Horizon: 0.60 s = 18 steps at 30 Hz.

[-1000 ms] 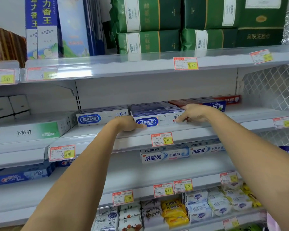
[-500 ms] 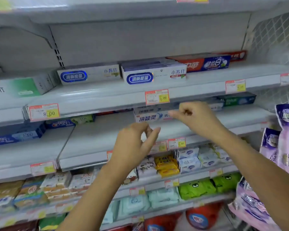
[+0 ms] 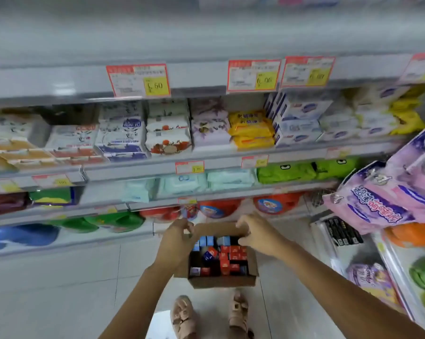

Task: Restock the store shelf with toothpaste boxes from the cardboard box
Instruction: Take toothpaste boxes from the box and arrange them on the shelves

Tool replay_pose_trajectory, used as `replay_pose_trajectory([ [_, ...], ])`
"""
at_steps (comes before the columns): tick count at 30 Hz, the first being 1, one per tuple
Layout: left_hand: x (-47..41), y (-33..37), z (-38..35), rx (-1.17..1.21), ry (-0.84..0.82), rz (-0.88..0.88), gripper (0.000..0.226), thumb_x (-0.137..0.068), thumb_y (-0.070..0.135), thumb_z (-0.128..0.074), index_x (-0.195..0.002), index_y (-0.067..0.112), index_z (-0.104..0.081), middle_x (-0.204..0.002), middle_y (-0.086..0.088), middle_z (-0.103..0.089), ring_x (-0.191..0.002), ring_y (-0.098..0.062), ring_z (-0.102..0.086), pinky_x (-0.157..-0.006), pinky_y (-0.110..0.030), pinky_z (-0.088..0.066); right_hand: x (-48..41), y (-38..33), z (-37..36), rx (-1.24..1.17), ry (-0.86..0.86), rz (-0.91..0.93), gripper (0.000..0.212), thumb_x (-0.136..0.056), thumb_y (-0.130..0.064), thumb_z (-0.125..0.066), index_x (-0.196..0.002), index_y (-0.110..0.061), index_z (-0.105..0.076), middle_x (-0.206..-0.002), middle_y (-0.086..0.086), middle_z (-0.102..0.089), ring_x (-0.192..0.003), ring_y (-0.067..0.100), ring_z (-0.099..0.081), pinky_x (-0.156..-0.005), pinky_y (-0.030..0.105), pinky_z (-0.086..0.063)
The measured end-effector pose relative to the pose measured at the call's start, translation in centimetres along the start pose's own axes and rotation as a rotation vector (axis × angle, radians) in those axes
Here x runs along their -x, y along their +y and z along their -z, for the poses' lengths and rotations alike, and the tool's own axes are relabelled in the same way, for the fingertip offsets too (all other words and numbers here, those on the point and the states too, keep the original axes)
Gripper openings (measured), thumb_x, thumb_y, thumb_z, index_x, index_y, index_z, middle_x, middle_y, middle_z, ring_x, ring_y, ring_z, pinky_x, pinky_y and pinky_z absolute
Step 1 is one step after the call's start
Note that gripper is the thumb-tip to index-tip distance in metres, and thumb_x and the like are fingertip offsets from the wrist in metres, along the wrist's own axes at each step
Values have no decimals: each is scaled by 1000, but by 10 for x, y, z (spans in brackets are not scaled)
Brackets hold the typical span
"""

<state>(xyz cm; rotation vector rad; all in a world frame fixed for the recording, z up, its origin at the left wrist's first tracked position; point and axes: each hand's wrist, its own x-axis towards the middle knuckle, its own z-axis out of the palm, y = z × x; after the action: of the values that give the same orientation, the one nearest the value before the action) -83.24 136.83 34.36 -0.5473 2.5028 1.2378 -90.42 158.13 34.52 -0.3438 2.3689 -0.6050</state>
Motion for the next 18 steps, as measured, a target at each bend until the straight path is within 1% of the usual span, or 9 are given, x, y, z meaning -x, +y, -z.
replay_pose_trajectory([
  [2, -10, -35, -21, -9, -15, 109, 6, -87, 13, -63, -89, 7, -61, -94, -5, -63, -89, -21, -59, -72, -24, -39, -23, 16, -43, -6, -57, -63, 28, -80, -14, -70, -104, -3, -62, -105, 5, -58, -99, 20, -56, -86, 32, -46],
  [4, -25, -68, -42, -40, -31, 156, 18, -89, 13, -60, -99, -2, -62, -102, -13, -63, -97, -29, -59, -78, -30, -43, -50, 39, -89, -14, -124, -152, 24, -79, -21, -71, -99, -12, -60, -102, 3, -60, -100, 20, -58, -85, 32, -48],
  [6, -38, -99, -63, 16, -44, 241, 20, -89, 12, -59, -102, -3, -59, -95, -9, -62, -99, -31, -58, -76, -30, -43, -88, 85, -145, -28, -174, -255, 25, -77, -35, -66, -96, -23, -55, -98, 1, -61, -99, 20, -59, -87, 34, -49],
  [8, -53, -130, -84, 80, -57, 309, 20, -90, 12, -59, -106, 0, -59, -91, -3, -60, -101, -31, -59, -75, -27, -41, -105, 94, -171, -64, -138, -333, 44, -70, -54, -62, -104, -26, -55, -106, -2, -60, -109, 18, -54, -94, 35, -46],
  [10, -69, -164, -107, 102, -60, 352, 25, -90, 11, -58, -113, 1, -58, -108, -12, -63, -106, -31, -58, -82, -29, -43, -122, 94, -191, -135, -116, -395, 46, -76, -46, -68, -112, -22, -52, -106, -4, -53, -105, 17, -54, -85, 27, -44],
  [12, -82, -197, -130, 107, -62, 382, 30, -91, 11, -56, -120, 2, -56, -119, -16, -60, -110, -31, -57, -87, -32, -44, -149, 106, -216, -182, -131, -461, 44, -83, -30, -70, -117, -12, -49, -102, 0, -53, -95, 19, -58, -76, 29, -45],
  [15, -96, -247, -170, 35, -73, 383, 33, -90, 12, -57, -123, 6, -53, -118, -16, -59, -106, -30, -57, -79, -28, -41, -195, 129, -254, -172, -90, -511, 50, -78, -42, -73, -113, -10, -56, -104, 5, -66, -91, 23, -64, -73, 34, -49],
  [17, -102, -281, -197, 24, -45, 326, 47, -88, 14, -60, -133, 10, -46, -135, -13, -49, -125, -26, -47, -93, -23, -38, -221, 140, -278, -184, -57, -530, 58, -78, -46, -72, -118, -9, -55, -110, 8, -65, -96, 26, -63, -76, 34, -50],
  [18, -104, -298, -207, 2, -27, 295, 55, -88, 15, -61, -139, 10, -40, -144, -12, -41, -135, -28, -36, -103, -29, -36, -233, 143, -291, -200, -47, -544, 62, -79, -46, -71, -124, -7, -51, -117, 10, -61, -104, 29, -60, -80, 33, -49],
])
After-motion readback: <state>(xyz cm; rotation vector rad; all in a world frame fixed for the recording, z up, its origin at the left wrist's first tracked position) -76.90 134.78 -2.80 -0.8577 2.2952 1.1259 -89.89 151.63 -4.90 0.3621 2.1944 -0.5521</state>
